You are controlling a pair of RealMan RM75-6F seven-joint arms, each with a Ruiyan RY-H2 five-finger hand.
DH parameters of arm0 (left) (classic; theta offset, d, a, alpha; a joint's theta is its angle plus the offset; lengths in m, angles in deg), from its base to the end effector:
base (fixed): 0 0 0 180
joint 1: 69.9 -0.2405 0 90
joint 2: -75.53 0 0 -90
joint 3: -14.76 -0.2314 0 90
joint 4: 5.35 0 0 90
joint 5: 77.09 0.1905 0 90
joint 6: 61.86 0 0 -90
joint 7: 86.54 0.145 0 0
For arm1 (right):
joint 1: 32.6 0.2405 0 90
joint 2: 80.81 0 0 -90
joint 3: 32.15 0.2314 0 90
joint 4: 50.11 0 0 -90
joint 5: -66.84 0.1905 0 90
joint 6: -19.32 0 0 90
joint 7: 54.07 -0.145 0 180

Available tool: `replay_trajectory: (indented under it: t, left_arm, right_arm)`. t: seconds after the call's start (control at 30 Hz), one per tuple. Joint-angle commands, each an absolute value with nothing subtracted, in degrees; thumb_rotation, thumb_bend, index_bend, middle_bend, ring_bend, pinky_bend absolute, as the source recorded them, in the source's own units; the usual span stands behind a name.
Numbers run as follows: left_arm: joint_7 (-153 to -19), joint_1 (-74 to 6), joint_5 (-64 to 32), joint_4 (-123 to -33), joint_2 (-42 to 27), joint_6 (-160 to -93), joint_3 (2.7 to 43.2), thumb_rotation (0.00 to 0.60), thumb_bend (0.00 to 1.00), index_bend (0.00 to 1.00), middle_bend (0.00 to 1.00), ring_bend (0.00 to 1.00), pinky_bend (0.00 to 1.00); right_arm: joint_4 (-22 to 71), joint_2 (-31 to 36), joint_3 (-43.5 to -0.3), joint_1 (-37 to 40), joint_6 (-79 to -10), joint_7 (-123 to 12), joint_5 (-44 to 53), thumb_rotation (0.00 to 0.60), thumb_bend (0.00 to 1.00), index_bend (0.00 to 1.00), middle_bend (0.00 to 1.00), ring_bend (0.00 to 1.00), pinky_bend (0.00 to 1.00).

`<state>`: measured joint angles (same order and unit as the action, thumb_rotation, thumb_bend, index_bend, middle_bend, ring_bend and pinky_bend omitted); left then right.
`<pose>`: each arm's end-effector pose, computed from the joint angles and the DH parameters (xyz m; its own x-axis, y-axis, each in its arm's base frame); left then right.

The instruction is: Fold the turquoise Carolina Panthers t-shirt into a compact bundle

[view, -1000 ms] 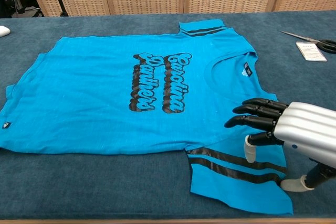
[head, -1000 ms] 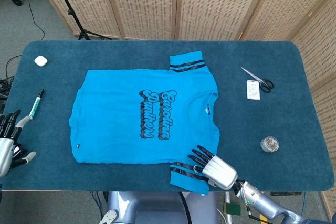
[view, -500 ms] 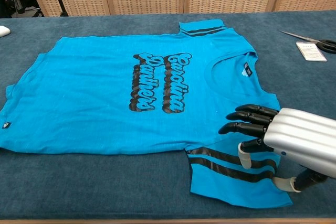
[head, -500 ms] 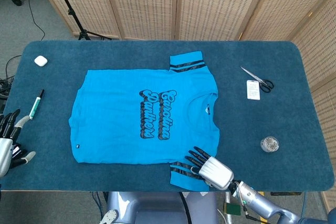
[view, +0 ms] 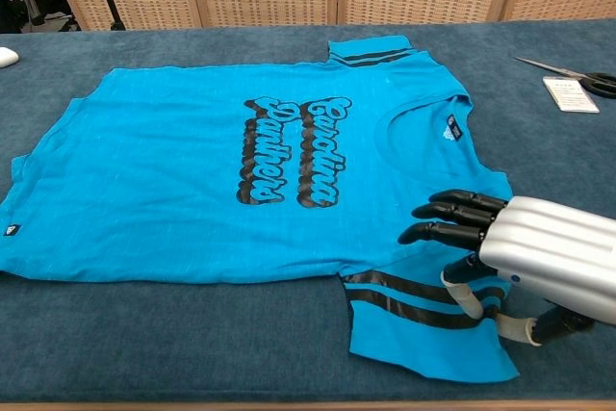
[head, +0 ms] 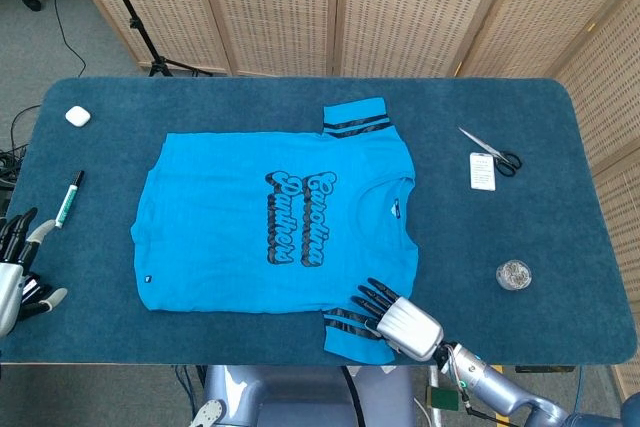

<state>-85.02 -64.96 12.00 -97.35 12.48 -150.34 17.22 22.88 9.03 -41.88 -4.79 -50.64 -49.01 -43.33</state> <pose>-0.2732 0.1773 0.1758 0.4423 -0.0543 0.8952 0.8933 -0.0624 -0.4451 -0.1881 -0.1952 -0.0203 0.6129 -0.1596 0.7739 -0.5613 -0.7772 0.2842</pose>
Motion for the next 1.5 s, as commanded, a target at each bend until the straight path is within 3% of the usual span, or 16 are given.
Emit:
replay_trajectory:
  t: [0.03,0.47,0.6,0.73,1.1,1.5]
  left_arm:
    - [-84.84,-64.91,11.91,-97.32,12.35,-150.2,17.23,0.6,0.0,0.0,0.0,0.0,0.0]
    - [-84.91,-64.68,12.7,-96.81,11.8,-149.82,16.74,0.6,0.0,0.0,0.0,0.0,0.0]
    - [-91.05,-64.21,15.97,-94.53,11.55,-149.17,14.86,0.6,0.0,0.0,0.0,0.0,0.0]
    - [-99.46,-63.62,19.77,-89.35,10.13,-149.91,13.2,0.6,0.0,0.0,0.0,0.0,0.0]
    - [-116.38,-59.87,25.97,-71.29,3.97,-149.54,10.16,0.6,0.0,0.2,0.0,0.0,0.0]
    - [-123.34,-57.15,28.11,-58.65,-2.78,-149.07,8.07,0.6,0.0,0.23,0.0,0.0,0.0]
  right_arm:
    - [22.34,9.3,-42.0,-4.7,-51.07,-49.72,-43.41,0.6,0.41,0.63,0.14,0.0,0.0]
    - [20.41,9.66,-42.85,-4.3,-53.05,-53.19,-44.22,0.6,0.41,0.65,0.15,0.0,0.0]
    - [19.8,9.38,-43.62,-4.02,-54.24,-55.8,-45.11,0.6,0.41,0.65,0.15,0.0,0.0]
    - [18.81,9.36,-44.38,-3.69,-55.3,-57.77,-46.18,0.6,0.41,0.65,0.15,0.0,0.0]
    - [17.44,9.25,-45.06,-3.21,-56.01,-61.49,-46.06,0.6,0.41,0.66,0.15,0.0,0.0]
    - [17.01,9.15,-44.98,-2.84,-56.12,-62.38,-45.56,0.6,0.41,0.66,0.15,0.0,0.0]
